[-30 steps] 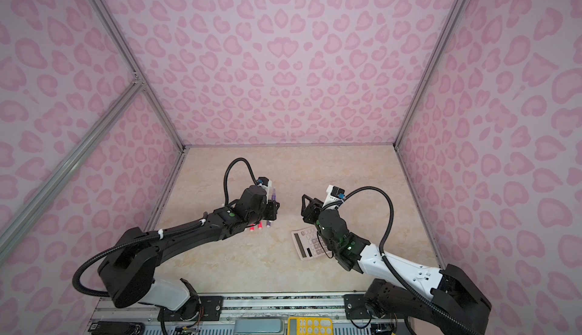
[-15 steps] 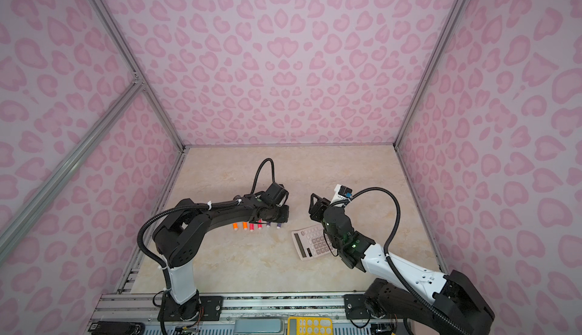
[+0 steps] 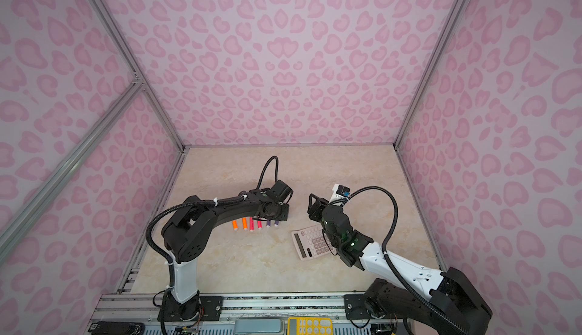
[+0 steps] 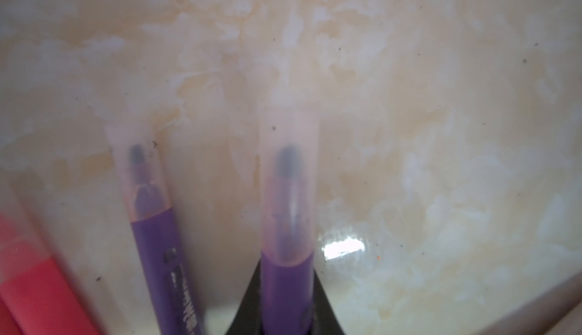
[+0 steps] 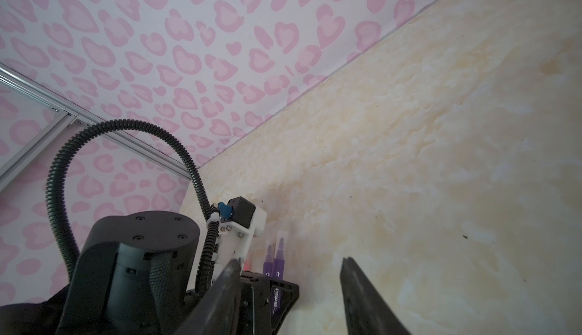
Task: Insert the pens into the pen caps
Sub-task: 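Open the right gripper and withdraw while the left lowers the capped pen, then lay the capped purple pen beside the marker row and open the left gripper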
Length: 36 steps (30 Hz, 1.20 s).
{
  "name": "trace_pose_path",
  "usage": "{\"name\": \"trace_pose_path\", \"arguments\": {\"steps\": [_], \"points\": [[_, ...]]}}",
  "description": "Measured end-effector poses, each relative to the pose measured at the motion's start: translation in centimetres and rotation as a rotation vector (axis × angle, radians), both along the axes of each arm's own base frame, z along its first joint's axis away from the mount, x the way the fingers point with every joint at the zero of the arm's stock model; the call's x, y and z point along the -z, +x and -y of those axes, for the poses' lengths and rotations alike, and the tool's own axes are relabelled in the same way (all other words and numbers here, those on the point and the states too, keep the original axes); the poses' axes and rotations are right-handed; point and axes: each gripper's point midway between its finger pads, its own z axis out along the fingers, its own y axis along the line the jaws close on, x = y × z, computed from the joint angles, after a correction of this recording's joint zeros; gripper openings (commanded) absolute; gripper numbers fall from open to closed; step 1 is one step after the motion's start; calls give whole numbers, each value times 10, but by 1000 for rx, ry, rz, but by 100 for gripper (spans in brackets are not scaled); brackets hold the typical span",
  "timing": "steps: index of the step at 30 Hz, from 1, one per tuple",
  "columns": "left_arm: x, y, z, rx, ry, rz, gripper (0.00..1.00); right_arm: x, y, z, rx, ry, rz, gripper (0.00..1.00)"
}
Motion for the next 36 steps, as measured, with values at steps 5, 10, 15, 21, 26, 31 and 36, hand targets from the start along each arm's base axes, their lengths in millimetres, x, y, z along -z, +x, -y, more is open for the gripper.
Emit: {"name": "trace_pose_path", "arguments": {"steps": [5,10,15,21,26,31,36], "points": [[1,3,-5,1,38,10,18,0,0,-1,-6,3,-1,52],[1,5,-6,-2,51,16,25,0,1,0,-4,4,-1,52],[1,5,-7,-4,57,19,26,0,1,1,-2,3,-2,52],[1,5,-7,-5,61,21,21,0,1,4,4,5,0,52],[1,6,-9,-8,64,31,18,0,1,6,10,6,1,52],[1,6,-12,-17,75,37,18,-2,1,7,11,11,6,52],[0,4,-17,-31,90,37,20,-2,0,9,14,11,6,52]]}}
